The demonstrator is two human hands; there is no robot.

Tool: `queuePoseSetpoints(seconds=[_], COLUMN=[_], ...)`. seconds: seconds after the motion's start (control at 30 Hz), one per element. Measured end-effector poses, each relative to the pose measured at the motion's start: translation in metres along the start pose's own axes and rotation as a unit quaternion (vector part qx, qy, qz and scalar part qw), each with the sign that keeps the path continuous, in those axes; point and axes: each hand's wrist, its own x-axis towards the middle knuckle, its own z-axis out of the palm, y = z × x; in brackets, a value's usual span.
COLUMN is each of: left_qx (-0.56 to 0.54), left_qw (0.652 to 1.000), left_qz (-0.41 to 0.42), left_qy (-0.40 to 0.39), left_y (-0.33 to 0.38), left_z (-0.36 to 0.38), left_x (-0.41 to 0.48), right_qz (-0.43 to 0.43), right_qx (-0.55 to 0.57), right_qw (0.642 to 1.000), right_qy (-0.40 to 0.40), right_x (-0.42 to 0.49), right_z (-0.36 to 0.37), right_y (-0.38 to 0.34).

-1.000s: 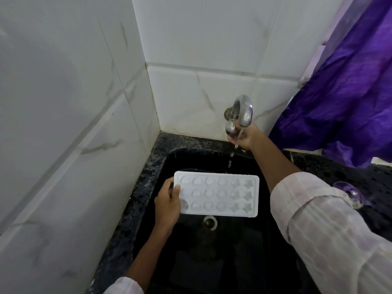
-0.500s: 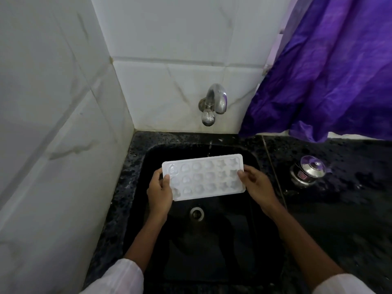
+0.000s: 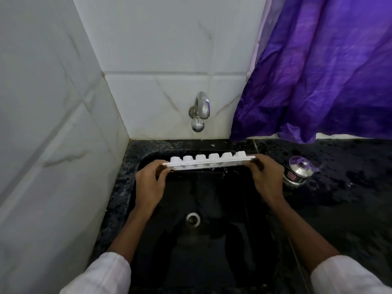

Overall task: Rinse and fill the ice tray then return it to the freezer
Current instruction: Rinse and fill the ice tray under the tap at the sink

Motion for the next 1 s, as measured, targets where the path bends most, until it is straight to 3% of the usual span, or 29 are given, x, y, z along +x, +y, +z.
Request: queuePoseSetpoints(seconds=[0.07, 0.17, 0.3, 0.43, 0.53, 0.63, 0.77, 0.87, 1.0], left_qx=[0.001, 0.024, 0.029, 0.038, 0.036, 0.039, 0.048, 0.052, 0.056], left_qw=[1.000, 1.000, 0.998, 0.997, 0.995, 0.997, 0.993, 0.994, 0.991], left_qz=[0.008, 0.012, 0.034, 0.024, 0.021, -0.014, -0.024, -0.028, -0.013], left_qy=[0.013, 0.005, 0.049, 0.063, 0.095, 0.066, 0.101, 0.096, 0.120], left_y=[0.006, 0.011, 0.020, 0.030, 0.039, 0.044, 0.061, 0.069, 0.074], left_z=[0.000, -0.001, -0.004, -0.004, -0.002, 0.001, 0.004, 0.006, 0.005], left_x=[-0.001, -0.004, -0.016, -0.029, -0.041, -0.049, -0.058, -0.066, -0.080], right_qz=[-0.011, 0.000, -0.051, -0.036, -0.051, -0.004, 0.024, 0.040, 0.028], right_qx=[0.027, 0.000, 0.012, -0.003, 0.035, 0.033, 0.079, 0.066, 0.105], right_qw=[0.999, 0.998, 0.998, 0.993, 0.995, 0.990, 0.993, 0.988, 0.989], right_qy=[0.036, -0.066, -0.043, -0.115, -0.082, -0.135, -0.089, -0.131, -0.102], right_x=[0.000, -0.003, -0.007, -0.009, -0.010, -0.011, -0.012, -0.010, -0.009], right_z=[-0.001, 0.000, -0.007, -0.012, -0.020, -0.025, -0.034, -0.039, -0.045], right_y=[0.002, 0.010, 0.013, 0.018, 0.015, 0.020, 0.018, 0.022, 0.024])
